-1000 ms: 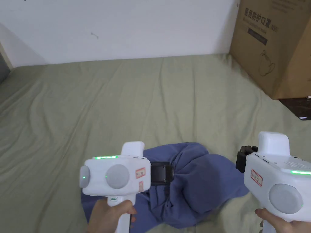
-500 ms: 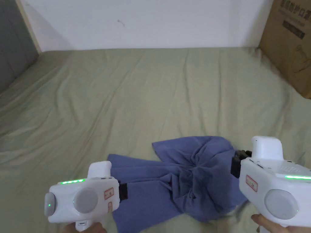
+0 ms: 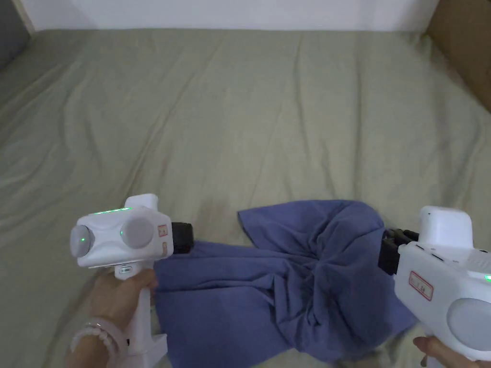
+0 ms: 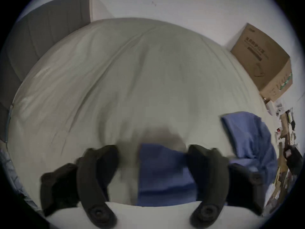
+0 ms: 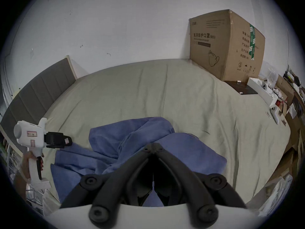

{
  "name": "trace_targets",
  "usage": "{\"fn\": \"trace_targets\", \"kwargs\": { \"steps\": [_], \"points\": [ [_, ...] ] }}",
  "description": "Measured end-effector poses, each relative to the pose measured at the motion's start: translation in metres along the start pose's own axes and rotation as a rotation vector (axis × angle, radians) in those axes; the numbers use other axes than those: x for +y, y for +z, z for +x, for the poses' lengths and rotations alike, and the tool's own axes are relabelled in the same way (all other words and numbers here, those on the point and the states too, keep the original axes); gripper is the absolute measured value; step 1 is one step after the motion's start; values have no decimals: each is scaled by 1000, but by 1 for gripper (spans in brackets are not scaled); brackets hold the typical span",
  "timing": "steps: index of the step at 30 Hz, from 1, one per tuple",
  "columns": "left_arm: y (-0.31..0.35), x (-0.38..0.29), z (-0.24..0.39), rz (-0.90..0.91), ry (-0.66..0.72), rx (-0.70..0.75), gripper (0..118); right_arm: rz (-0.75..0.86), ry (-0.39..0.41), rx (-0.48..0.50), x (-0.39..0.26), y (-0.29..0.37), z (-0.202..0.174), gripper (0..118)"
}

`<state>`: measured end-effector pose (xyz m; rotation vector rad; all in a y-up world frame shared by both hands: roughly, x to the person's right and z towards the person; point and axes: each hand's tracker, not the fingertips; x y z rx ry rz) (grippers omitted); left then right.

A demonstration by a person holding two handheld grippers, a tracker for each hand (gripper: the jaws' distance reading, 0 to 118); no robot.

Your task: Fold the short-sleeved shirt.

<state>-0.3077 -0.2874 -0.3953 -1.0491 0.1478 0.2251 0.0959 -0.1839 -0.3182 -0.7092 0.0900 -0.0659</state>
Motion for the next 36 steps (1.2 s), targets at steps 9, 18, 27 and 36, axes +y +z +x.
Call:
{"fn": "trace_targets", "kwargs": {
  "steps": [9, 18, 27, 36],
  "points": [
    [34, -4, 10, 78, -76, 14, 2, -70, -26, 60, 19, -18, 12, 0],
    [83, 5, 17, 172, -91, -46, 2, -148, 131, 177, 103, -88, 4, 76],
    [83, 9, 20, 174, -100, -55, 2, -532, 278, 105, 92, -215, -4, 62],
    [87, 15, 19, 159, -100, -50, 2, -463, 297, 64, 92, -198, -9, 3]
  ]
}}
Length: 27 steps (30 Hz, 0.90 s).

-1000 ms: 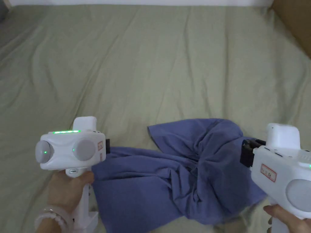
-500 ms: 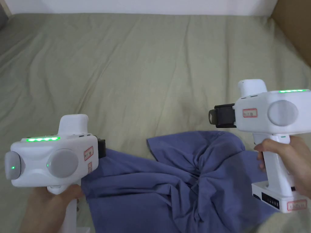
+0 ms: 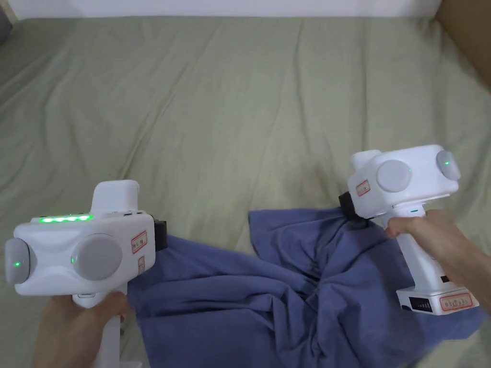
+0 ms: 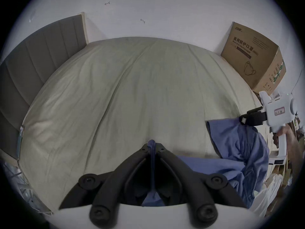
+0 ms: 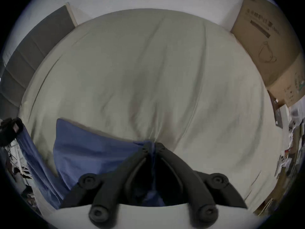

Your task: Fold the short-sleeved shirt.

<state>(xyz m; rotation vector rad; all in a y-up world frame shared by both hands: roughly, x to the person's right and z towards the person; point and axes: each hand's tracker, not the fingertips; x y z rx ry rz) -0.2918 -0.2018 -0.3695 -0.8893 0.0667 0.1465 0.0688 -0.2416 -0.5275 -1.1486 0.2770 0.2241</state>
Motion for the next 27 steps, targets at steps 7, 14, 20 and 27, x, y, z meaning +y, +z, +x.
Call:
{"fn": "trace_targets", "kwargs": {
  "steps": [7, 14, 20, 27],
  "points": [
    [43, 20, 0, 73, -29, 17, 2, 174, -136, 35, 4, 89, 30, 3],
    [129, 57, -8, 244, -29, 83, 2, 384, -204, 8, -9, 229, 69, 3],
    [205, 99, -17, 393, -83, 181, 2, 517, -239, -78, -25, 334, 100, 3],
    [263, 156, -27, 508, -86, 227, 2, 638, -299, -91, -17, 409, 124, 3]
  ]
}}
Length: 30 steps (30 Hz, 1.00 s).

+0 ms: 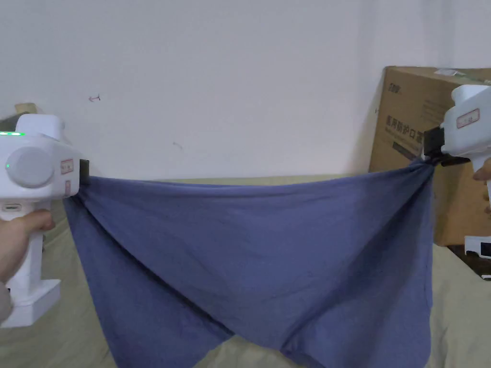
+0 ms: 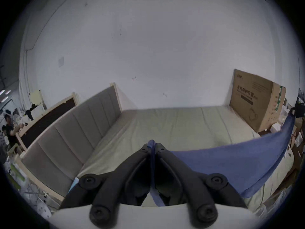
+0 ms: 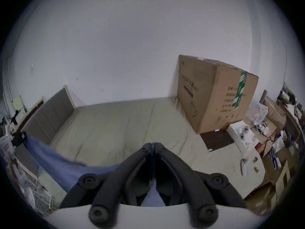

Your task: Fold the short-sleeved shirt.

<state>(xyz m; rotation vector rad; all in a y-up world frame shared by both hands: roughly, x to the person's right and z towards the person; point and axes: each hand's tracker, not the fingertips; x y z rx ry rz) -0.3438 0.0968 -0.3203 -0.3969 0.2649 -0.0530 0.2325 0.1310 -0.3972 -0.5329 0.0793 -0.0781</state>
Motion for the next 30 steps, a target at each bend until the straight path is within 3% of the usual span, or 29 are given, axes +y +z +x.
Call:
{"fn": "trace_targets", "kwargs": {
  "steps": [13, 16, 20, 26, 30],
  "points": [
    [-68, 119, 2, 125, -32, 102, 2, 138, -79, -33, 127, -34, -46, 3],
    [-88, 152, 8, 147, -25, 114, 2, 190, -55, -59, 163, -48, -60, 3],
    [-109, 197, 12, 195, -8, 133, 2, 260, -118, -43, 211, -55, -63, 3],
    [-114, 242, 21, 308, -9, 176, 2, 346, -113, -53, 253, -56, -63, 3],
    [-123, 238, 21, 343, 13, 182, 2, 358, -63, -69, 246, -66, -67, 3]
  ]
}}
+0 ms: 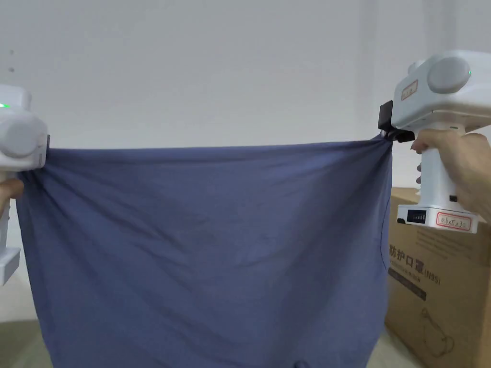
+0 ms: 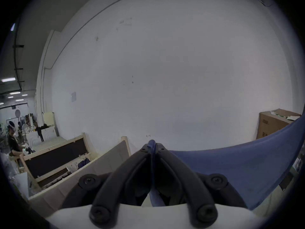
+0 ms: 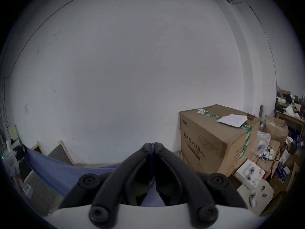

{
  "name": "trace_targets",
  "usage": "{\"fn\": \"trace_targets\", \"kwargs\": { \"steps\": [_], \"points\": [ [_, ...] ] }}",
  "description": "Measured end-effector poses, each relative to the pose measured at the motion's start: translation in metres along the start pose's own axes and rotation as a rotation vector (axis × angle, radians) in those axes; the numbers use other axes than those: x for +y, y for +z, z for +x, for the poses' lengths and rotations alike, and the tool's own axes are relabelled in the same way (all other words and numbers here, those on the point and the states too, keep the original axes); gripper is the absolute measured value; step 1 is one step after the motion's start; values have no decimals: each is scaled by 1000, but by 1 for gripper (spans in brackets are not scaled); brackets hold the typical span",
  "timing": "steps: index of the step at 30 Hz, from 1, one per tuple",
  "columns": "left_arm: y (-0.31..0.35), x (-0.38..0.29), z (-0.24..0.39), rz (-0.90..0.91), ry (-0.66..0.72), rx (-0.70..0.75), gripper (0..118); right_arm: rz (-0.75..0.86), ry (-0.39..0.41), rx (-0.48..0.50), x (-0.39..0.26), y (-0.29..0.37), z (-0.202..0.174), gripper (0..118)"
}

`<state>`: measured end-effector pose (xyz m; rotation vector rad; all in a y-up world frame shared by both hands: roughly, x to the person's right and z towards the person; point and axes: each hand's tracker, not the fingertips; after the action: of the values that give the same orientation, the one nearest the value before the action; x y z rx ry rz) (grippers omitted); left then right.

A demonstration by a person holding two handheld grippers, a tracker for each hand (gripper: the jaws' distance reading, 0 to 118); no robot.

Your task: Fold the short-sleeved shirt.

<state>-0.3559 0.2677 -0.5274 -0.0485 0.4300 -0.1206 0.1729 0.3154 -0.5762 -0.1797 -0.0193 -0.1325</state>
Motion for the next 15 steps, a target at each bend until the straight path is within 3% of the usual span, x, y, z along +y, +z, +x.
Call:
{"fn": "trace_targets", "kwargs": {
  "steps": [7, 15],
  "points": [
    [-46, -93, 32, -58, -37, 24, 2, -184, 37, -30, -91, -68, 3, 3],
    [-105, -290, 83, -435, -121, -12, 2, -541, 69, -69, -280, -176, 18, 3]
  ]
}}
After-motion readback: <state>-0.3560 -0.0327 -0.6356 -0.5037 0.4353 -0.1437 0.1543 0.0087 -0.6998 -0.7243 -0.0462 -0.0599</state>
